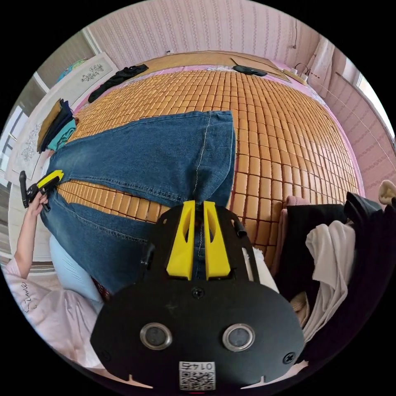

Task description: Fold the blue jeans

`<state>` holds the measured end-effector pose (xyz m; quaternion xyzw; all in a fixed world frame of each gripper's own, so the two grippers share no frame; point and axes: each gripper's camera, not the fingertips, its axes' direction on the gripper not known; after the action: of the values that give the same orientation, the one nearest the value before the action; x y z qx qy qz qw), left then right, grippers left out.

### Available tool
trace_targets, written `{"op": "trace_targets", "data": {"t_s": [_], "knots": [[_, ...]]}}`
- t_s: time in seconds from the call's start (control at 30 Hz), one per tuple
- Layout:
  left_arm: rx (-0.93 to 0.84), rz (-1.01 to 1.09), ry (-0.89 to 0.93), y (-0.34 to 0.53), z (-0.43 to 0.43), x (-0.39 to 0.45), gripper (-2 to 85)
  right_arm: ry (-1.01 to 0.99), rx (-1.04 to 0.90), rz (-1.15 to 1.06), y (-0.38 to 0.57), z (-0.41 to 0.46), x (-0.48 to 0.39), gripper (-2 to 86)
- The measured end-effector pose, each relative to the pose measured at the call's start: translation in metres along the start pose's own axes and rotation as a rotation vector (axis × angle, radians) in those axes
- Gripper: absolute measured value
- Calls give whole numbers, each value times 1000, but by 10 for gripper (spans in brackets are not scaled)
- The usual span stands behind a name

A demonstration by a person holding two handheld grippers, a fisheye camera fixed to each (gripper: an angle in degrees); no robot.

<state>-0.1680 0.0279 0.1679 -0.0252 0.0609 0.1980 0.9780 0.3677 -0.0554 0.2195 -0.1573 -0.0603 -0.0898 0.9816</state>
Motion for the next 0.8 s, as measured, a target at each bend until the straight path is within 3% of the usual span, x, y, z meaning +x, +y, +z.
{"op": "trace_targets", "data": {"t_s": [0.1, 0.27, 0.47, 0.6, 0.8], "knots": [[2, 13, 5, -5, 8, 2, 68, 92, 14, -10, 8, -5, 13, 35], [-2, -2, 10, -6, 5, -5, 65, 85, 64, 46, 36, -12, 31, 65], [236, -37, 77, 49, -71, -26, 64, 104, 104, 90, 132, -62, 38, 102], [317, -300, 61, 140, -106, -85, 65, 32, 159, 284, 241, -74, 60, 113], [235, -687, -20, 283, -114, -172, 75, -248, 178, 661, 381, -33, 106, 133]]}}
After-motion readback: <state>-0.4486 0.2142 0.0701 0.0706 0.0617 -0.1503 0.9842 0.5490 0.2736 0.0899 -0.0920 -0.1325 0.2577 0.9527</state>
